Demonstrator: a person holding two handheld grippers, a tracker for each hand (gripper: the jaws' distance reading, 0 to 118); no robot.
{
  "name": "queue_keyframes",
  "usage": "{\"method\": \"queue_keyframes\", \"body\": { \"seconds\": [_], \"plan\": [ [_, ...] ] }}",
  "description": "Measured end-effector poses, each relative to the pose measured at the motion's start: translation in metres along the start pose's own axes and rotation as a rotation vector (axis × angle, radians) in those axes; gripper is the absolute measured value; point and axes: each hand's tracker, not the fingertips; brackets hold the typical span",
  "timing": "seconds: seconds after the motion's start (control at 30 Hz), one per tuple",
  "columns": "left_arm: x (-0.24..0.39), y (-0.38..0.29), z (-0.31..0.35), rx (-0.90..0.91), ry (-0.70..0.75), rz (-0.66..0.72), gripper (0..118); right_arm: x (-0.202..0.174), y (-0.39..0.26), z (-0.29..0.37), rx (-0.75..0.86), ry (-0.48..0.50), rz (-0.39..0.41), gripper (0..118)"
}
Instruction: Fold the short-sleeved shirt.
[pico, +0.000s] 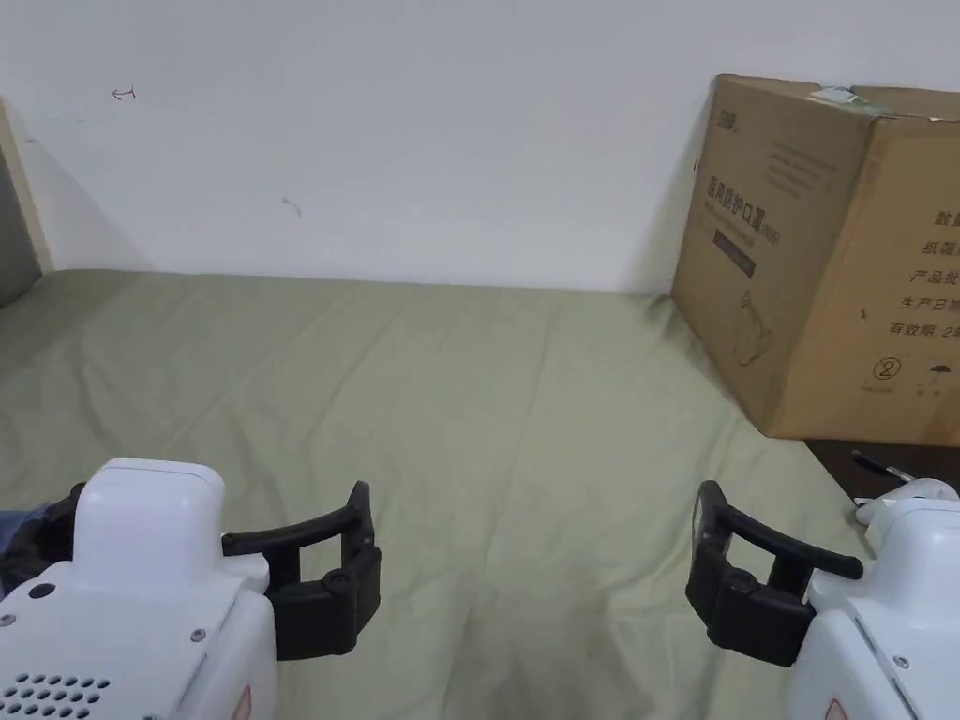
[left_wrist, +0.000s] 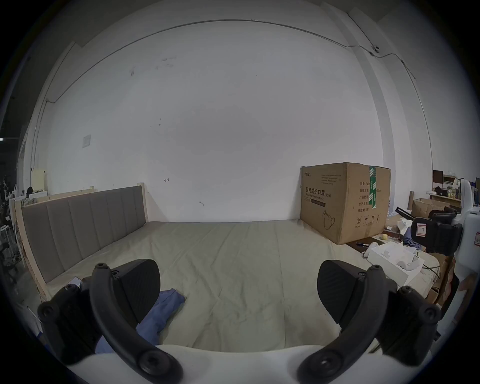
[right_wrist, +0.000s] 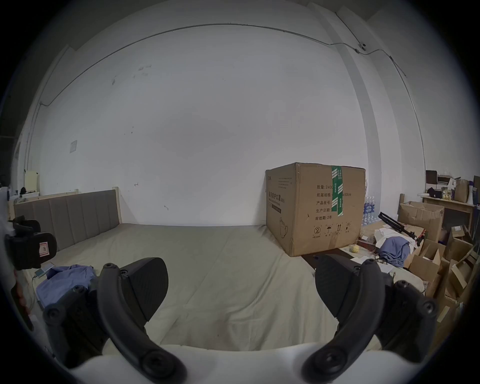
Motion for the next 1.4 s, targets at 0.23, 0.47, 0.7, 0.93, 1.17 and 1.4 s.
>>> {"method": "queue_keyframes", "body": {
  "seconds": [0.23, 0.47, 0.7, 0.93, 1.17, 1.4],
  "plan": [
    [0.002, 0.0, 0.0, -0.002, -0.006, -0.014, 118, 0.0, -0.001, -0.001, -0.008, 0.002, -0.007, 114],
    [0.002, 0.001, 0.001, 0.0, -0.002, -0.024, 118, -0.001, -0.002, -0.002, -0.02, 0.003, -0.001, 114],
    [0.003, 0.0, 0.0, -0.007, -0.005, -0.044, 118, -0.002, -0.002, -0.004, -0.026, 0.009, 0.002, 114],
    [0.004, 0.0, -0.002, -0.009, -0.01, -0.052, 118, -0.002, -0.002, -0.005, -0.027, 0.012, 0.003, 114],
    [0.004, -0.001, -0.005, -0.021, -0.012, -0.058, 118, -0.002, -0.003, -0.007, -0.04, 0.017, 0.0, 114],
    [-0.016, -0.006, -0.008, 0.003, -0.092, 0.319, 118, -0.036, 0.005, -0.005, 0.012, -0.029, 0.269, 114]
  ]
}}
